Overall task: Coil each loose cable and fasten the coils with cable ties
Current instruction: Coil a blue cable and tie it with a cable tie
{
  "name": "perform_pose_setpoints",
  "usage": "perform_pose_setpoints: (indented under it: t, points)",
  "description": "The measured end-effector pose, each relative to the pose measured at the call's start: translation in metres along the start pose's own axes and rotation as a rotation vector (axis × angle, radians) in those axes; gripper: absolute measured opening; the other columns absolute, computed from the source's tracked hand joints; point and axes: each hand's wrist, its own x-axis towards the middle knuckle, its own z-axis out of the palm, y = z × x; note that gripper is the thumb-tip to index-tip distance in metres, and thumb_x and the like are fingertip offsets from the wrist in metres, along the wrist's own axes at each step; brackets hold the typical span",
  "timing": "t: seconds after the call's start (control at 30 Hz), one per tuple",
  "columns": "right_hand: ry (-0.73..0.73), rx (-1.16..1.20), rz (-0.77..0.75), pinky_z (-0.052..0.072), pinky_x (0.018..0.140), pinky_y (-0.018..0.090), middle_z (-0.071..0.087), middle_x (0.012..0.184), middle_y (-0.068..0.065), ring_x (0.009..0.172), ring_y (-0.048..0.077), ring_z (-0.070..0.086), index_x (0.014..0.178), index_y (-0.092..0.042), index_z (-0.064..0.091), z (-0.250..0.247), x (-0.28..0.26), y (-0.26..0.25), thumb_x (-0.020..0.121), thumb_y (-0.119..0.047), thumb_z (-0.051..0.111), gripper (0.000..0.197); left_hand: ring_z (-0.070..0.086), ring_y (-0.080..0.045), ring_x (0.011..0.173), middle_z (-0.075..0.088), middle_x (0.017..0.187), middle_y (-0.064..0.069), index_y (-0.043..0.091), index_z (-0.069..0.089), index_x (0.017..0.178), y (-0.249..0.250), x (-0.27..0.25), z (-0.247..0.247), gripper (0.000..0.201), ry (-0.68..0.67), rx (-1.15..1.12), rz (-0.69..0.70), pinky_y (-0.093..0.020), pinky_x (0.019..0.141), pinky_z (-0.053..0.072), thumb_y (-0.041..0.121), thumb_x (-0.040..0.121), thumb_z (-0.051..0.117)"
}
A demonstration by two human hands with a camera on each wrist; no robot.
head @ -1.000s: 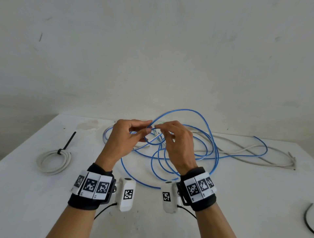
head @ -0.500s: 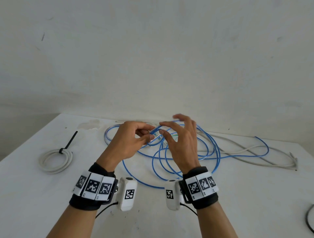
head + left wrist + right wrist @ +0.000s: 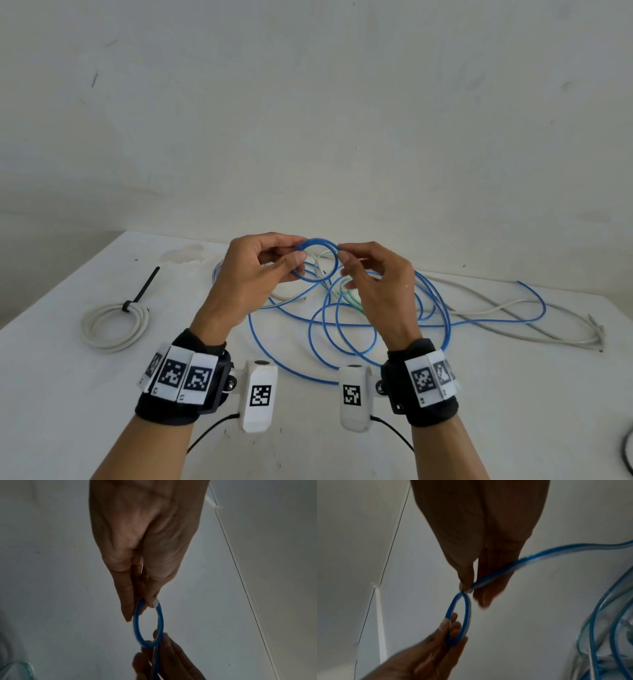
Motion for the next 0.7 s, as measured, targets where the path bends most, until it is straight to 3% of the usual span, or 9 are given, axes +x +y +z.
perform_pose_setpoints:
  t: [0.07,0.13,0.3,0.4,0.47,0.57,0.7]
  points:
    - [-0.152,0.088,0.083,0.062,0.074,0.035,0.078,0.090,0.004,0.081,0.021,0.076,0.107,-0.017,0.075,-0.008,0.001,-0.004,0.098,-0.014,0.066,0.013,0.072,-0.026,0.081,0.073,0.085,-0.022,0.006,0.074,0.110,-0.001,0.001,-0.001,0.019,0.023,-0.037,-0.019,-0.032,0.077,0.061,0.002,0.092,0.069]
    - [-0.233,0.059,0.107,0.062,0.079,0.035,0.079,0.089,0.004,0.084,0.020,0.077,0.109,-0.019,0.075,-0.017,0.001,-0.006,0.096,-0.014,0.068,0.015,0.072,-0.025,0.081,0.073,0.085,-0.023,0.007,0.074,0.110,-0.001,0.001,-0.002,0.019,0.031,-0.061,-0.032,-0.030,0.076,0.061,0.002,0.092,0.069]
    - [-0.185,-0.290,0.000,0.057,0.066,0.029,0.074,0.067,-0.004,0.064,0.010,0.072,0.091,-0.021,0.076,-0.032,0.002,-0.011,0.090,-0.023,0.077,0.003,0.071,-0.025,0.079,0.073,0.083,-0.021,0.008,0.075,0.108,0.001,-0.001,0.002,0.018,0.032,-0.031,-0.015,-0.027,0.073,0.060,0.003,0.091,0.070]
    - [-0.260,-0.063,0.104,0.057,0.059,0.027,0.073,0.069,0.008,0.060,0.017,0.068,0.107,-0.016,0.074,-0.032,0.001,-0.015,0.087,-0.019,0.079,0.020,0.072,-0.025,0.080,0.073,0.083,-0.020,0.007,0.074,0.109,0.003,-0.002,0.004,0.019,0.048,-0.050,-0.001,-0.029,0.075,0.061,0.003,0.091,0.070]
    - [-0.270,0.075,0.130,0.059,0.061,0.031,0.072,0.072,0.014,0.063,0.019,0.068,0.106,-0.015,0.075,-0.026,0.000,-0.015,0.083,-0.022,0.080,0.025,0.072,-0.025,0.081,0.073,0.085,-0.021,0.005,0.073,0.111,0.005,-0.003,0.005,0.020,0.058,-0.112,-0.008,-0.032,0.077,0.061,0.003,0.091,0.069]
    - [-0.172,0.232,0.123,0.058,0.061,0.032,0.072,0.076,0.009,0.068,0.017,0.067,0.098,-0.011,0.076,-0.016,-0.001,-0.012,0.079,-0.027,0.080,0.026,0.073,-0.022,0.079,0.074,0.082,-0.014,0.004,0.072,0.109,0.011,-0.004,0.011,0.018,0.090,-0.237,-0.036,-0.030,0.075,0.061,0.003,0.091,0.068]
    - [-0.039,0.376,0.095,0.056,0.061,0.027,0.077,0.086,0.013,0.076,0.019,0.071,0.101,-0.002,0.076,-0.001,-0.004,-0.014,0.086,-0.018,0.076,0.021,0.072,-0.021,0.079,0.072,0.083,-0.013,0.004,0.071,0.108,0.013,-0.005,0.021,0.016,0.111,-0.379,-0.061,-0.032,0.078,0.061,0.002,0.093,0.065]
